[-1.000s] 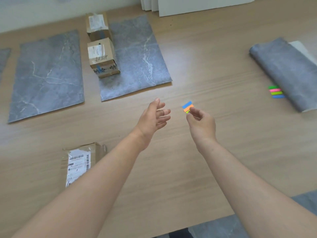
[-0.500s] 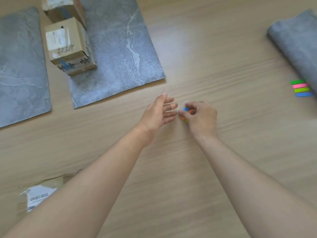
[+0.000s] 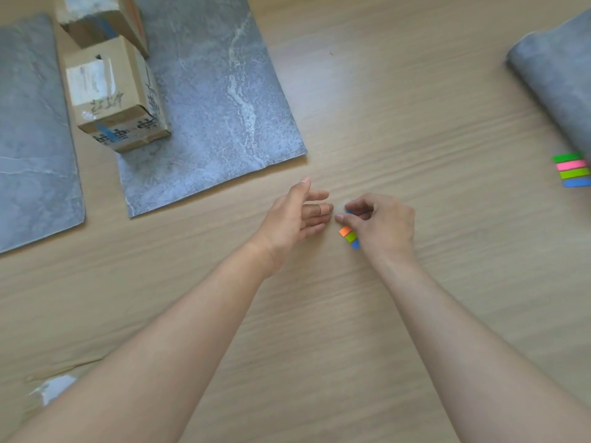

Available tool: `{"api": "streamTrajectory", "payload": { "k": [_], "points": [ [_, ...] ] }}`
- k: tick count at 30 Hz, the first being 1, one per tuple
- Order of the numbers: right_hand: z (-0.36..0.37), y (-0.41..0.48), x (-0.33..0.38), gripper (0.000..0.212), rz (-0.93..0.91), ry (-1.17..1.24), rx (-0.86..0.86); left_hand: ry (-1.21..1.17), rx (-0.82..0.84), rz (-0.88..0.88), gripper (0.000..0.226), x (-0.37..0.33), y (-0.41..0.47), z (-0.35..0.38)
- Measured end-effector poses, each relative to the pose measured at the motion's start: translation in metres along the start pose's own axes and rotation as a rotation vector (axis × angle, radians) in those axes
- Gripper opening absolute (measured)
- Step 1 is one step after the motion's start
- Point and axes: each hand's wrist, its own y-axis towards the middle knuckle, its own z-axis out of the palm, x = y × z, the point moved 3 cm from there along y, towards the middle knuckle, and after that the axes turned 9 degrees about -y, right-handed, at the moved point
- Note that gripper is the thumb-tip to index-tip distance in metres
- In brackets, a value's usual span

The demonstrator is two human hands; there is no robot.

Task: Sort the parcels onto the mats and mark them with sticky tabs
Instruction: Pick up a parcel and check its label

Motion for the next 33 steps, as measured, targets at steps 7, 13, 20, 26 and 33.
{"api": "streamTrajectory", "payload": {
  "k": [7,13,20,26,33],
  "points": [
    [-0.010,-0.004,0.008,0.016,-0.093,-0.079,0.012,-0.020,0.016,-0.039,0.055,0.003,0.000,0.003],
    [-0.016,-0.004,0.011,0.021,-0.082,-0.142,0.035,-0.025,0.024,-0.057,0.055,0.003,0.002,0.008],
    [-0.017,0.006,0.011,0.021,-0.084,-0.274,0.106,-0.038,0.007,-0.057,0.056,0.003,0.002,0.010],
    [-0.018,0.006,0.007,0.013,-0.079,-0.161,0.127,-0.036,0.004,-0.042,0.056,0.006,0.002,0.010],
    [-0.020,0.004,0.001,0.011,-0.104,-0.061,0.128,-0.031,-0.006,-0.026,0.055,0.007,-0.001,0.012]
  ]
}}
